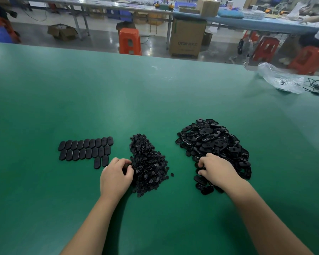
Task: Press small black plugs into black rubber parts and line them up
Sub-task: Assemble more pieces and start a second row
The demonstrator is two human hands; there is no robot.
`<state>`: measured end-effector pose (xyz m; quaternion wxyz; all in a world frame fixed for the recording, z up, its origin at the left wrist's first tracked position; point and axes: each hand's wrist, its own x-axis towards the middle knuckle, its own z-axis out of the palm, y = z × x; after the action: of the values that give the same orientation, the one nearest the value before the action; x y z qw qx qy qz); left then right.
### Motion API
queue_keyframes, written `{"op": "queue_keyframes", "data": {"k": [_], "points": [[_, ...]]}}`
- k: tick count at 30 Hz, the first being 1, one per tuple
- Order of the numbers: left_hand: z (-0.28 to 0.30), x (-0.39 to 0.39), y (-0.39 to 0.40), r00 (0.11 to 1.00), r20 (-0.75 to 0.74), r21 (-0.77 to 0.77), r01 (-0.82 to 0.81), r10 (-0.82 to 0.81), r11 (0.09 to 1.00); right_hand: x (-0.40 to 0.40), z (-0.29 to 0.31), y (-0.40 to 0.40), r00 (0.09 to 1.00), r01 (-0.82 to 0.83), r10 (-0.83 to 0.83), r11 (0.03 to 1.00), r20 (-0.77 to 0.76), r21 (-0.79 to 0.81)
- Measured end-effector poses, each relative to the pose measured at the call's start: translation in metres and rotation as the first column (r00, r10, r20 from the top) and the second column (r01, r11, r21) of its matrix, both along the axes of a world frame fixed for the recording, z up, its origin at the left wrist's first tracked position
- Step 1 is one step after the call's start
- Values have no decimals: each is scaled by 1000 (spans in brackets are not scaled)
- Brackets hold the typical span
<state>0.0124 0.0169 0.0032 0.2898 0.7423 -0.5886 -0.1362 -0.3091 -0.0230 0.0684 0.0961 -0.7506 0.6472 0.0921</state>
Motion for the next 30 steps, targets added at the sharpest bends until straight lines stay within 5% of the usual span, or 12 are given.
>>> {"op": "queue_keyframes", "data": {"k": [9,12,17,25,27,30], "points": [[-2,1,0,1000,-1,-17,-3,3,1000,4,3,1,992,3,6,998,130,-70],[-3,2,-1,1000,11,-17,-3,4,1000,13,11,3,958,21,32,983,285,-180],[-3,2,-2,1000,5,-17,-13,13,1000,38,19,9,749,155,0,972,662,-175],[-3,2,-1,1000,0,-20,-1,1,1000,63,-6,21,321,283,-230,949,919,138],[-3,2,-1,1000,1,-22,-1,1,1000,64,-16,24,300,280,-217,951,929,132],[-3,2,-2,1000,6,-23,-8,8,1000,64,-30,29,391,307,-206,948,897,85]]}}
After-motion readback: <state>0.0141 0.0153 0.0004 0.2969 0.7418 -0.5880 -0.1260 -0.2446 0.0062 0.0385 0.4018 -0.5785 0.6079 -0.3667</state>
